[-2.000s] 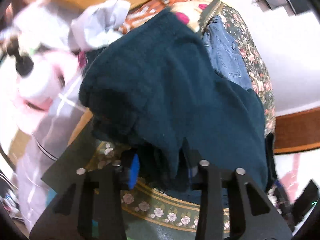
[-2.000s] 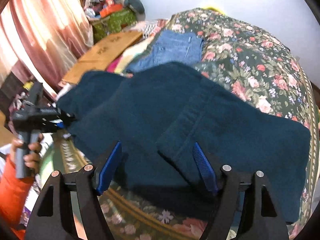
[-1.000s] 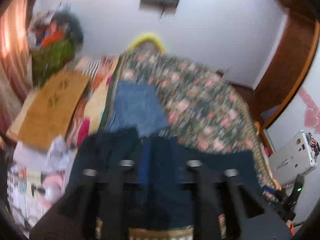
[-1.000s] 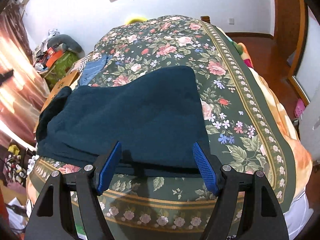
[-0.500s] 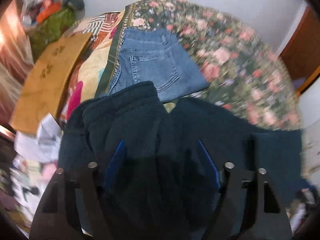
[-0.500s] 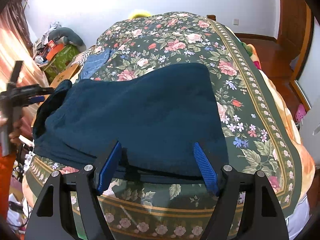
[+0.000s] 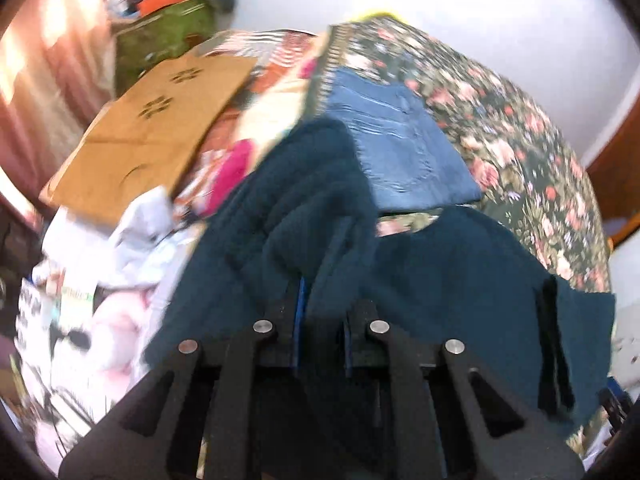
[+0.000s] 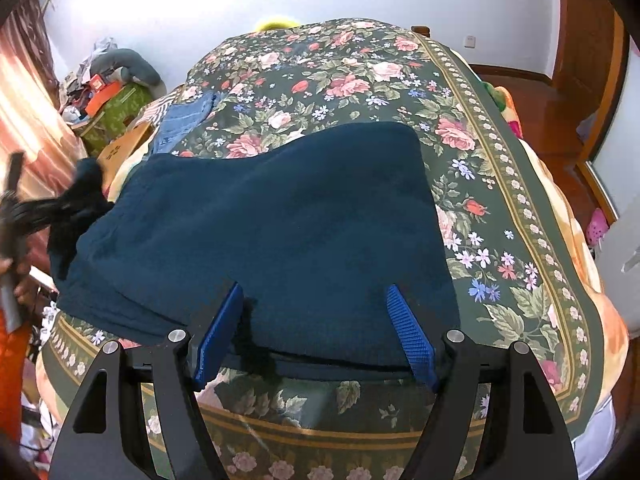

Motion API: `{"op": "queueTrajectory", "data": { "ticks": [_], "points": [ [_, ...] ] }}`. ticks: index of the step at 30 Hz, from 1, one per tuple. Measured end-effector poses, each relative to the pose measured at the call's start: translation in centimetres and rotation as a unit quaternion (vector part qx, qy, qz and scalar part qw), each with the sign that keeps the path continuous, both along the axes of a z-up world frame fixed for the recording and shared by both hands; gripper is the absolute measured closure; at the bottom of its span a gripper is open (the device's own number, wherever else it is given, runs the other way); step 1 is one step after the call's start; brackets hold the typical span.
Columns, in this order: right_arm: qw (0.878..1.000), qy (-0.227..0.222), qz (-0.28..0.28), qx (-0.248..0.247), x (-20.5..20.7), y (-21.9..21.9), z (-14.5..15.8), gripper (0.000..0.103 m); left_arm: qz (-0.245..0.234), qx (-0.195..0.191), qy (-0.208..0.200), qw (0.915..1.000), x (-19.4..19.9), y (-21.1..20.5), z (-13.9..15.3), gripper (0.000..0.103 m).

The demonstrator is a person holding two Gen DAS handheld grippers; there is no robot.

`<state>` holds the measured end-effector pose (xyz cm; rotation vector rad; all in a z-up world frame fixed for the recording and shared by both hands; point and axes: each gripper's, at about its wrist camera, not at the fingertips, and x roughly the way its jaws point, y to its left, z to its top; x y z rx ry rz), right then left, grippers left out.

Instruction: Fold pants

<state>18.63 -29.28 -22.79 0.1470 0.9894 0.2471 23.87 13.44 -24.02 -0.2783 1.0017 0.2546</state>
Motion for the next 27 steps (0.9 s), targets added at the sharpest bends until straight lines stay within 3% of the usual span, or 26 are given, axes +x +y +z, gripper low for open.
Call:
{"op": "queueTrajectory", "data": {
  "ticks": [4, 7, 9, 13, 18, 24, 25, 26, 27],
  "points": [
    [1.000, -0.002, -0.011, 0.009, -0.1, -0.2, -0.2, 0.030, 0.041, -0.043, 0.025, 0.9980, -4.3, 4.2, -1.3, 0.086],
    [1.000, -0.001, -0.012, 0.007, -0.1, -0.1, -0.1, 0.030, 0.061, -0.089, 0.064, 0.9921, -6.9, 6.6, -3.9, 0.066],
    [1.000, 0.000, -0.011, 0.001, -0.1, 0.0, 0.0, 0.030, 0.077, -0.113, 0.080, 0.9874, -8.6, 7.5, -5.3, 0.044],
    [1.000, 0.001, -0.010, -0.006, -0.2, 0.3, 0.1, 0.030, 0.065, -0.179, 0.073, 0.9789, -10.0, 8.1, -7.0, 0.026],
    [1.000, 0.002, -0.011, -0.015, -0.2, 0.6, 0.1, 0.030, 0.064, -0.281, 0.088, 0.9537, -9.0, 8.0, -9.7, 0.025],
    [1.000, 0.003, -0.008, -0.024, -0.1, 0.7, 0.0, 0.030, 0.067, -0.279, 0.071, 0.9554, -6.4, 7.6, -9.8, 0.024],
    [1.000, 0.003, -0.008, -0.024, -0.1, 0.8, -0.1, 0.030, 0.069, -0.267, 0.071, 0.9586, -5.8, 7.5, -9.8, 0.031],
    [1.000, 0.002, -0.009, -0.024, 0.0, 0.8, -0.1, 0.030, 0.067, -0.249, 0.076, 0.9632, -5.4, 7.4, -9.8, 0.052],
    [1.000, 0.002, -0.009, -0.022, 0.0, 0.7, -0.2, 0.030, 0.064, -0.242, 0.078, 0.9650, -5.0, 7.3, -9.8, 0.063]
  ]
}}
